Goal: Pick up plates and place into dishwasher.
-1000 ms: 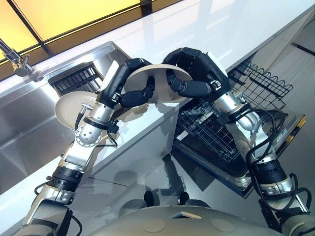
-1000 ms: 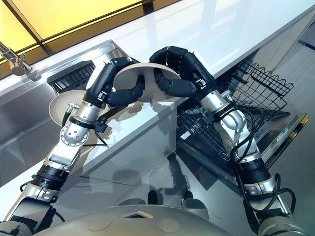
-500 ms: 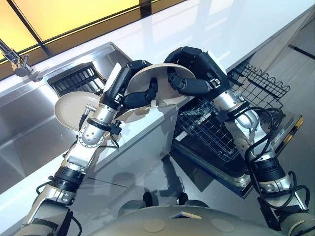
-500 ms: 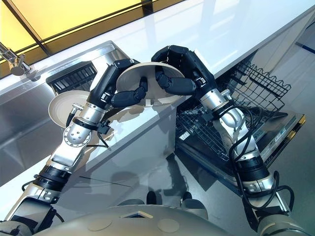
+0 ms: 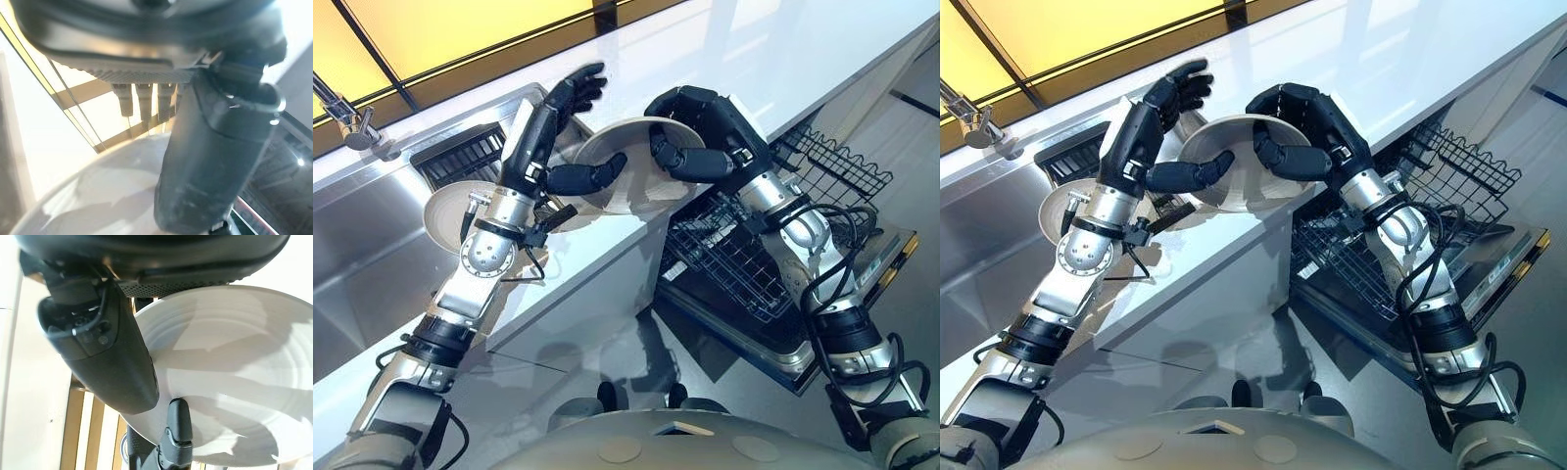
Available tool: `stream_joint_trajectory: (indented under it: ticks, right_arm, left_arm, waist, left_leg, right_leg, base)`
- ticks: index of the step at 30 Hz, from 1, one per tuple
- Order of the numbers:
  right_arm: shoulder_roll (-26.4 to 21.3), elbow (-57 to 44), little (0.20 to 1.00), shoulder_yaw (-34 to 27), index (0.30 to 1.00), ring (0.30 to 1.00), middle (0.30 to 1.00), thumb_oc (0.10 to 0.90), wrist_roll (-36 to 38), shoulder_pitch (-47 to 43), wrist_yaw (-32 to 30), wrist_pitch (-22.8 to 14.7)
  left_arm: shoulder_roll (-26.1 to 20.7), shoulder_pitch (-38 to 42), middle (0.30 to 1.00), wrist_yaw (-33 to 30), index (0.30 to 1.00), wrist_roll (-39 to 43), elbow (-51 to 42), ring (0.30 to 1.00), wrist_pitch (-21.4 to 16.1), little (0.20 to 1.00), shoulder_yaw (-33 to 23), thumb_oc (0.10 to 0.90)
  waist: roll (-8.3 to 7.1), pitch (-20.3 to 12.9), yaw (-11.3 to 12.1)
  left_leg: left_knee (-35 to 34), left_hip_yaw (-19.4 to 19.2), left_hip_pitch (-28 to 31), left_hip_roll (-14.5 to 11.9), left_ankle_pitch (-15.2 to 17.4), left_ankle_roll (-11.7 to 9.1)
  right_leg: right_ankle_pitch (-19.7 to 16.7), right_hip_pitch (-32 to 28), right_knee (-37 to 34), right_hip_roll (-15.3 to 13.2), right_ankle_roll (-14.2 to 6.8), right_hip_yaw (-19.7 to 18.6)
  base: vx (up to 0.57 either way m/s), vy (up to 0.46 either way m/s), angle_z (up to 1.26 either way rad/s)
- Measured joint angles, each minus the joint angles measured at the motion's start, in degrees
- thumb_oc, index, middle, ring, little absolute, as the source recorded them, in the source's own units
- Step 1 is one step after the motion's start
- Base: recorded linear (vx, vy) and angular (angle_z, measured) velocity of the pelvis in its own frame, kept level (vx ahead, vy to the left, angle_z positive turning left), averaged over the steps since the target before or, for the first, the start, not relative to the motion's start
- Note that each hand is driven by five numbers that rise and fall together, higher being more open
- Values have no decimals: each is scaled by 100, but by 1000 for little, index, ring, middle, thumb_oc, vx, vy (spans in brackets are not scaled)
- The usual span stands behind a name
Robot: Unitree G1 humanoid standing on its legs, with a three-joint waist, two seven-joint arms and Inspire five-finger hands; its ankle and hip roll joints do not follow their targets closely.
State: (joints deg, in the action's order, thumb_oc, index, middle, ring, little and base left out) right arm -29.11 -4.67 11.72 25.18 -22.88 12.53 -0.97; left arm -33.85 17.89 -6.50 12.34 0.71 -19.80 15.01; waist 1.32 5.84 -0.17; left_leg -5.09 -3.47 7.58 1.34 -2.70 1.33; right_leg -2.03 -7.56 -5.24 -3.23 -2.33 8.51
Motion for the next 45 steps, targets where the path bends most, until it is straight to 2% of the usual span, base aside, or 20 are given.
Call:
stream_joint_trajectory:
  ticks: [4, 11, 15, 17, 22, 26, 30, 34, 38, 41, 45]
  right_arm:
    - [-23, 189, 200, 35, 300, 300, 300, 100, -176, -375, -264, 10]
    - [-49, 599, 200, 98, 300, 300, 300, 100, -534, -1146, -998, -92]
    - [-241, 817, 200, 286, 300, 300, 300, 100, -747, -1437, -1493, -404]
    - [-452, 1148, 200, 242, 300, 300, 300, 100, -895, -1516, -2126, -596]
    - [-1227, 2625, 200, -482, 300, 300, 300, 100, -1110, -1521, -3405, -612]
    - [-1620, 3426, 200, -1028, 300, 300, 300, 100, -1339, -1520, -3973, -370]
    - [-2049, 3875, 200, -1109, 300, 300, 300, 100, -2062, -1509, -4122, -65]
    - [-2366, 4227, 200, -1104, 300, 300, 300, 100, -2695, -1484, -4124, 247]
    - [-2514, 4533, 200, -1128, 300, 300, 300, 100, -2761, -1389, -4157, 488]
    - [-2520, 4533, 200, -1177, 300, 300, 300, 100, -2765, -1066, -4157, 519]
    - [-2517, 4531, 200, -1180, 300, 300, 300, 100, -2887, -520, -4006, 607]
  left_arm:
    - [-136, 443, 900, -160, 900, 301, 131, 900, 239, 900, 7, 800]
    - [-311, 1448, 900, -232, 900, 1472, 614, 900, 684, 900, 37, 800]
    - [-312, 1662, 900, -103, 900, 1982, 769, 900, 840, 900, 52, 800]
    - [-320, 1689, 900, -40, 900, 2353, 806, 900, 842, 900, 4, 800]
    - [-541, 1636, 900, 381, 900, 2750, 925, 900, 854, 900, -286, 800]
    - [-663, 1592, 900, 757, 900, 2933, 924, 900, 934, 900, -469, 800]
    - [-787, 1302, 900, 1373, 900, 3454, 923, 900, 1167, 900, -589, 800]
    - [-789, 851, 900, 1769, 900, 3750, 912, 900, 1248, 900, -613, 800]
    - [-850, 523, 900, 1490, 900, 3708, 915, 900, 1248, 900, -718, 800]
    - [-877, 388, 900, 1147, 900, 3603, 974, 900, 1247, 900, -1023, 800]
    - [-951, 379, 900, 783, 900, 3205, 1631, 900, 1228, 900, -1392, 800]
  waist:
    - [0, 0, -10]
    - [1, 0, -24]
    - [1, 1, -22]
    - [1, 1, 6]
    - [-1, 2, 81]
    - [3, 6, 111]
    - [1, 22, -3]
    - [-9, 35, -4]
    - [-23, 58, 1]
    - [-32, 127, -2]
    - [-19, 233, -3]
  left_leg:
    - [0, 58, -22, -2, -13, -6]
    - [2, 197, -93, -10, -65, -28]
    - [2, 221, -126, -9, -87, -27]
    - [-2, 234, -128, -4, -91, -24]
    - [-3, 305, -157, 20, -102, -12]
    - [-2, 338, -170, 20, -102, -12]
    - [-3, 349, -178, 18, -101, -12]
    - [-18, 347, -179, 22, -99, -12]
    - [-15, 351, -183, 18, -96, -17]
    - [-3, 353, -182, 18, -94, -19]
    - [-2, 360, -184, 19, -90, -19]
  right_leg:
    - [0, -1, -1, 4, 0, -3]
    - [4, 2, -3, 13, 2, -11]
    - [4, 16, -4, 12, 1, -13]
    - [8, 8, -15, 5, -2, -13]
    - [30, -4, -30, -16, -11, -10]
    - [31, 5, -8, -12, -12, -4]
    - [33, 8, -8, -10, -15, 4]
    - [57, 12, -33, -15, 2, 1]
    - [67, 13, -33, -12, 0, 1]
    - [69, 11, -6, -10, -2, 3]
    - [70, 12, -5, -11, -3, 13]
  base:
    - [-57, -8, 6]
    - [-29, -37, 11]
    - [-1, -41, 5]
    - [40, -29, 6]
    - [66, -15, 8]
    - [64, -18, 1]
    - [92, -22, 1]
    - [90, -5, -1]
    - [101, -11, 1]
    - [110, -30, 0]
    - [123, -37, 2]
